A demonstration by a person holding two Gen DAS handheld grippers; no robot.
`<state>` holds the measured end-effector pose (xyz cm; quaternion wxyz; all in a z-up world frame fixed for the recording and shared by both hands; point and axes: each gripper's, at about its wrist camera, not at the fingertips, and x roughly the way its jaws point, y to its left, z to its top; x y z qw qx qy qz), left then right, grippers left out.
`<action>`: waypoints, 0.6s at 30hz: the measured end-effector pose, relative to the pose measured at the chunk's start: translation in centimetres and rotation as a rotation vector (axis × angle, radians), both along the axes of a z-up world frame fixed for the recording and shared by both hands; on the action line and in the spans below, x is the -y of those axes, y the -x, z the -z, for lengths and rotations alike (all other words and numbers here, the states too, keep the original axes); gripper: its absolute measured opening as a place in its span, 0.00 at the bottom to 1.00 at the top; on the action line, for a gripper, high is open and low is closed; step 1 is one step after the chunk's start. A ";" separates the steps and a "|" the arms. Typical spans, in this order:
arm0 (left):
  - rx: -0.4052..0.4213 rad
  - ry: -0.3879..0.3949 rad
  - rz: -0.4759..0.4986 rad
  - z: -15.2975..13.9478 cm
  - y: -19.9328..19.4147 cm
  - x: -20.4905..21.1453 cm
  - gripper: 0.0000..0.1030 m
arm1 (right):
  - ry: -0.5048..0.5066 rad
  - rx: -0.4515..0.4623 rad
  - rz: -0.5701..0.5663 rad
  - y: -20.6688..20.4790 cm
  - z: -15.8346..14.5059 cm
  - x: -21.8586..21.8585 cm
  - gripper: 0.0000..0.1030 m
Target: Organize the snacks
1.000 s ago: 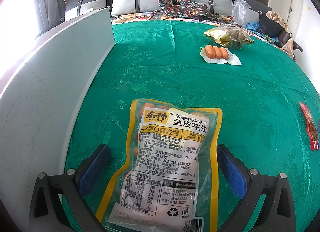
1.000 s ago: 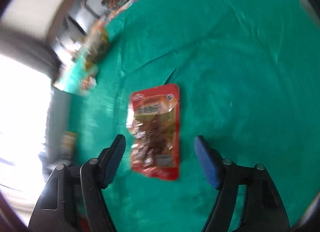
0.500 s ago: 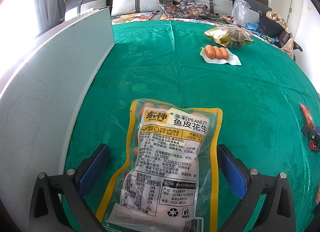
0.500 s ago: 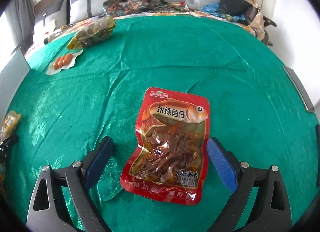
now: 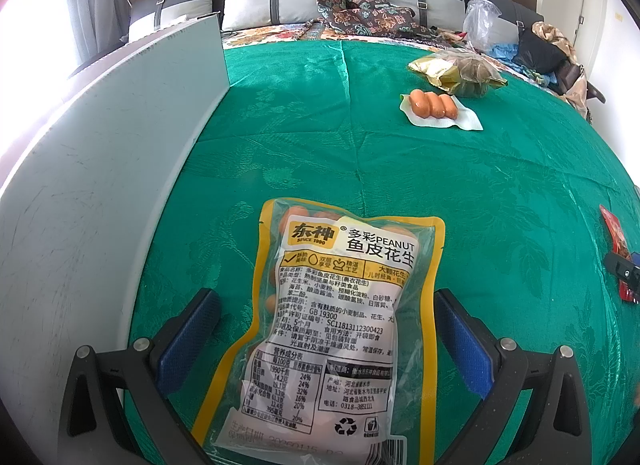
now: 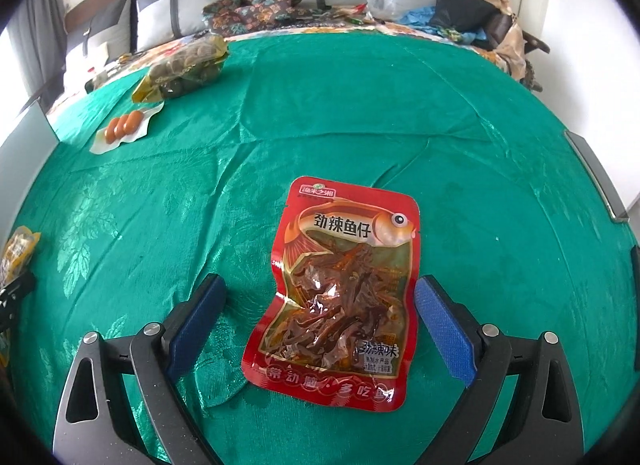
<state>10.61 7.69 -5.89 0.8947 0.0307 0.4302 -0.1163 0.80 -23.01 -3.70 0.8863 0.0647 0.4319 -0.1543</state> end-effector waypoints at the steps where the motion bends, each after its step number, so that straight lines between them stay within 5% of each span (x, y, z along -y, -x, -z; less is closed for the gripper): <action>1: -0.016 -0.008 0.018 0.0 -0.2 0.0 1.00 | -0.017 -0.043 -0.016 -0.4 -0.2 0.3 0.95; 5: -0.120 -0.042 0.050 -0.4 -1.0 -0.1 0.93 | -0.067 -0.240 -0.072 -2.8 -0.8 1.2 0.91; 6: -0.104 -0.031 0.036 -1.0 -0.8 -0.4 0.64 | -0.070 -0.258 -0.079 -3.0 -0.8 1.3 0.82; 7: -0.095 -0.042 0.031 -1.4 -0.5 -0.4 0.55 | -0.069 -0.260 -0.078 -3.0 -1.1 1.6 0.69; 8: -0.097 -0.053 0.029 -1.6 -0.3 -0.4 0.54 | -0.076 -0.253 -0.080 -2.9 -1.6 1.9 0.56; 11: -0.129 0.049 0.039 -1.7 1.2 -1.5 0.52 | -0.153 -0.248 -0.092 -2.2 -2.5 2.5 0.42; 18: -0.126 0.284 0.022 -4.0 6.2 -4.2 0.52 | -0.584 -0.086 0.000 1.2 -4.4 5.7 0.38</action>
